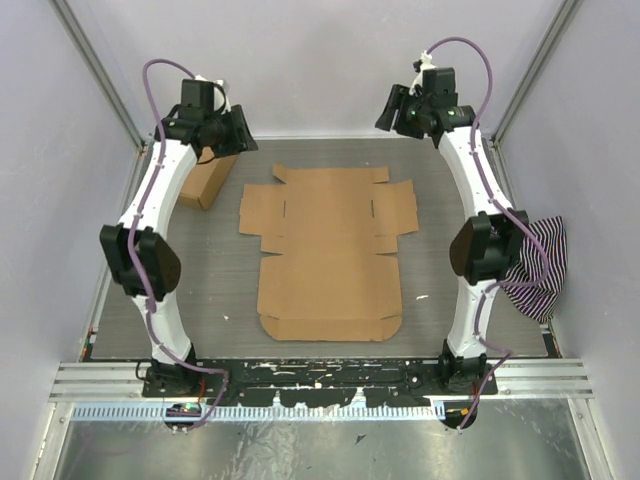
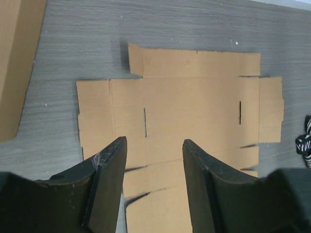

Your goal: Fold the paper box

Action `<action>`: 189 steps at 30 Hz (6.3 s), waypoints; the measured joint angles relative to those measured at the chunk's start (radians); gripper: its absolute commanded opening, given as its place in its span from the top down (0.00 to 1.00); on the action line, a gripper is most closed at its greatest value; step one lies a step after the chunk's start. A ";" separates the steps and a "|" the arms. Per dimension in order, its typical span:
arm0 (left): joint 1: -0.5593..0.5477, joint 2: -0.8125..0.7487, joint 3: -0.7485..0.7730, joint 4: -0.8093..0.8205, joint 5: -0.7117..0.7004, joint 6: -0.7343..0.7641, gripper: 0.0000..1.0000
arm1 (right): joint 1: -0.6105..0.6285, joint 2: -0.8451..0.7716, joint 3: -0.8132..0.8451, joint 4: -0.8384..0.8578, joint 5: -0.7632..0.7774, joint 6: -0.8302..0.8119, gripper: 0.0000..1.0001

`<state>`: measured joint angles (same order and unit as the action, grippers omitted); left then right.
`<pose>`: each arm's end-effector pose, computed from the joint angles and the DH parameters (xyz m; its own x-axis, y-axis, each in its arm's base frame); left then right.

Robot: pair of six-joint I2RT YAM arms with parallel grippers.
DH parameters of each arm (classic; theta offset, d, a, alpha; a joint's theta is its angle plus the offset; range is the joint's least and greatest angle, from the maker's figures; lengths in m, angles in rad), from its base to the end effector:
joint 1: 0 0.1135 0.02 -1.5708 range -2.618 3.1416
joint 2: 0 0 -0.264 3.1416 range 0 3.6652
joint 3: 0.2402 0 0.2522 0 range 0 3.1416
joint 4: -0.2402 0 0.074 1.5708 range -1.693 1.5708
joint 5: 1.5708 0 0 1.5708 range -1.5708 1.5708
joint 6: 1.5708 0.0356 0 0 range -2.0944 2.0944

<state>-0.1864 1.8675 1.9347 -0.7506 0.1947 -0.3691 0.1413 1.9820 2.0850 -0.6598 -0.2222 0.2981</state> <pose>0.4134 -0.0850 0.3735 -0.6975 -0.2287 -0.6791 0.0832 0.9155 -0.3937 0.4497 0.0719 0.3829 -0.5949 0.2048 -0.7773 -0.1547 0.9198 0.3607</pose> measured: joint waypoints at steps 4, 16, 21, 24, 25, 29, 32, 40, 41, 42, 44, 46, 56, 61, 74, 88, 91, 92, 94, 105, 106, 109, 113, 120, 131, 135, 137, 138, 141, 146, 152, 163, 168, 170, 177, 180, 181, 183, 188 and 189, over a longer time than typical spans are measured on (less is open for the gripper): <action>0.000 0.157 0.164 -0.044 -0.007 -0.002 0.43 | 0.000 0.137 0.092 -0.008 0.003 0.000 0.36; 0.000 0.607 0.501 -0.137 -0.009 -0.023 0.43 | 0.000 0.433 0.132 -0.013 0.045 0.010 0.33; -0.001 0.648 0.505 -0.129 0.007 -0.036 0.43 | -0.002 0.472 0.133 -0.002 0.097 0.010 0.31; -0.001 0.660 0.507 -0.112 0.023 -0.047 0.43 | -0.006 0.479 0.134 0.002 0.117 0.009 0.31; -0.001 0.663 0.507 -0.108 0.026 -0.051 0.43 | -0.008 0.481 0.135 0.005 0.121 0.008 0.31; -0.002 0.682 0.508 -0.083 0.040 -0.057 0.43 | -0.012 0.494 0.137 0.021 0.127 0.006 0.31; -0.003 0.700 0.509 -0.067 0.049 -0.061 0.44 | -0.013 0.510 0.137 0.036 0.126 0.006 0.32; -0.005 0.749 0.509 -0.038 0.069 -0.078 0.48 | -0.015 0.534 0.122 0.102 0.095 -0.005 0.52; -0.005 0.752 0.509 -0.035 0.073 -0.080 0.50 | -0.016 0.534 0.113 0.120 0.086 -0.006 0.59; -0.006 0.754 0.509 -0.030 0.078 -0.082 0.53 | -0.017 0.534 0.106 0.134 0.078 -0.010 0.66; -0.006 0.755 0.509 -0.022 0.085 -0.085 0.60 | -0.018 0.533 0.094 0.151 0.067 -0.011 0.76; -0.006 0.756 0.509 -0.014 0.094 -0.089 0.67 | -0.020 0.532 0.082 0.165 0.055 -0.010 0.82; -0.023 0.753 0.476 0.021 0.115 -0.085 0.79 | -0.011 0.431 -0.006 0.187 0.037 -0.012 0.89; -0.041 0.751 0.463 0.024 0.126 -0.077 0.76 | 0.006 0.370 -0.057 0.173 0.045 -0.034 0.89; -0.074 0.720 0.452 0.018 0.122 -0.050 0.61 | 0.078 0.360 -0.041 0.132 0.057 -0.068 0.56; -0.087 0.714 0.457 0.012 0.107 -0.044 0.61 | 0.096 0.449 0.022 0.137 0.052 -0.065 0.54; -0.093 0.707 0.457 0.012 0.107 -0.045 0.61 | 0.096 0.473 0.033 0.140 0.039 -0.062 0.54; -0.096 0.703 0.457 0.013 0.107 -0.046 0.61 | 0.096 0.477 0.036 0.142 0.035 -0.061 0.54; -0.100 0.698 0.458 0.014 0.108 -0.047 0.60 | 0.096 0.484 0.045 0.145 0.032 -0.061 0.54; -0.117 0.694 0.467 0.054 0.127 -0.078 0.59 | 0.096 0.493 0.040 0.175 0.016 -0.055 0.53; -0.118 0.695 0.475 0.054 0.130 -0.082 0.59 | 0.096 0.493 0.033 0.181 0.016 -0.053 0.52; -0.119 0.713 0.531 0.060 0.136 -0.097 0.59 | 0.096 0.493 0.018 0.198 0.010 -0.046 0.50; -0.121 0.743 0.555 0.088 0.140 -0.115 0.60 | 0.096 0.492 0.009 0.217 0.005 -0.037 0.50; -0.120 0.813 0.543 0.089 0.145 -0.141 0.63 | 0.096 0.492 0.004 0.227 0.003 -0.034 0.51; -0.070 0.525 0.262 0.155 0.061 -0.134 0.68 | 0.088 0.500 0.010 0.222 0.006 -0.033 0.84; -0.004 0.470 0.256 0.191 0.015 -0.136 0.76 | 0.084 0.507 0.014 0.221 0.006 -0.026 0.90; 0.025 0.475 0.256 0.190 -0.012 -0.137 0.78 | 0.084 0.509 0.017 0.221 0.006 -0.026 0.91; 0.038 0.485 0.259 0.183 -0.026 -0.138 0.79 | 0.084 0.510 0.018 0.221 0.006 -0.026 0.91; 0.058 0.549 0.301 0.149 -0.047 -0.135 0.79 | 0.084 0.510 0.019 0.220 0.006 -0.026 0.91; 0.039 0.651 0.344 0.106 -0.048 -0.132 0.78 | 0.084 0.512 0.021 0.219 0.005 -0.026 0.91; -0.008 0.694 0.383 0.084 -0.031 -0.131 0.77 | 0.084 0.512 0.021 0.219 0.004 -0.024 0.91; -0.087 0.696 0.412 0.110 -0.010 -0.132 0.75 | 0.084 0.512 0.021 0.219 0.005 -0.017 0.91; -0.108 0.774 0.544 0.101 0.022 -0.141 0.75 | 0.084 0.512 0.021 0.219 0.005 -0.015 0.90; -0.112 0.821 0.594 0.089 0.029 -0.141 0.75 | 0.084 0.512 0.021 0.219 0.005 -0.015 0.90; -0.107 0.851 0.606 0.063 0.038 -0.148 0.73 | 0.084 0.512 0.019 0.221 0.006 -0.013 0.89; -0.107 0.848 0.603 0.064 0.034 -0.143 0.67 | 0.085 0.512 0.019 0.222 0.005 -0.009 0.84; -0.107 0.843 0.597 0.066 0.035 -0.141 0.66 | 0.085 0.512 0.018 0.222 0.003 -0.007 0.81; -0.108 0.806 0.539 0.076 0.039 -0.137 0.61 | 0.086 0.511 0.014 0.228 -0.004 -0.002 0.74; -0.102 0.655 0.341 0.060 0.032 -0.121 0.52 | 0.089 0.462 -0.045 0.235 -0.001 0.013 0.47; -0.098 0.620 0.309 0.053 0.031 -0.120 0.50 | 0.089 0.439 -0.072 0.231 0.005 0.016 0.42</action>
<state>-0.2844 2.4878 2.2433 -0.6971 0.2260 -0.4892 0.2298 2.4210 2.0132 -0.4290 -0.2176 0.3138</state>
